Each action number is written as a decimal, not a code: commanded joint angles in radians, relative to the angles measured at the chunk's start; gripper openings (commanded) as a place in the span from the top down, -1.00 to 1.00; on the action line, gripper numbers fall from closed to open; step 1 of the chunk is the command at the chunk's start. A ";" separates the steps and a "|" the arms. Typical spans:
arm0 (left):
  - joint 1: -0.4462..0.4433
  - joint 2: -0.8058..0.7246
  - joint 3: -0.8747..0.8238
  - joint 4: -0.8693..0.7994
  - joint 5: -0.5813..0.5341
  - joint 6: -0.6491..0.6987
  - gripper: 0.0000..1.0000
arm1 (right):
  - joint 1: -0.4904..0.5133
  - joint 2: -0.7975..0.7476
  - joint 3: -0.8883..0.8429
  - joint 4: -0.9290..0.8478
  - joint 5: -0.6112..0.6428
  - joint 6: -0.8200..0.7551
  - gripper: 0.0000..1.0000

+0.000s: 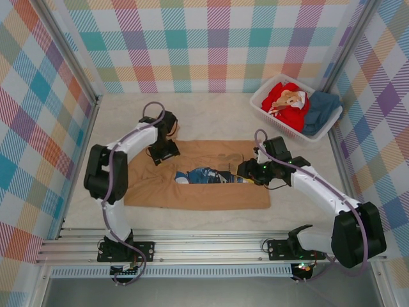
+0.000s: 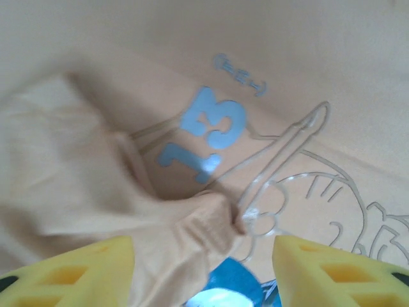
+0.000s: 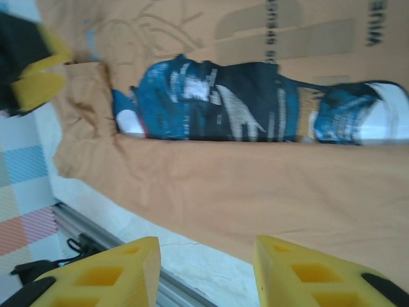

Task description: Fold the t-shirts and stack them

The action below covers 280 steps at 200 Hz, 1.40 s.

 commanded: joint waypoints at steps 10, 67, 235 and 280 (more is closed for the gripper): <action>0.138 -0.329 -0.202 -0.157 -0.134 -0.143 -0.20 | -0.051 0.024 -0.030 -0.067 0.054 0.038 0.14; 0.521 -0.612 -0.573 -0.130 0.030 -0.308 -0.28 | -0.057 0.091 -0.006 -0.056 0.025 -0.038 0.18; 0.644 -0.482 -0.699 -0.039 0.055 -0.732 0.36 | -0.077 0.132 -0.028 -0.038 0.000 -0.089 0.28; 0.651 -0.492 -0.673 -0.084 -0.007 -0.703 0.74 | -0.109 0.193 -0.027 -0.095 0.044 -0.068 0.30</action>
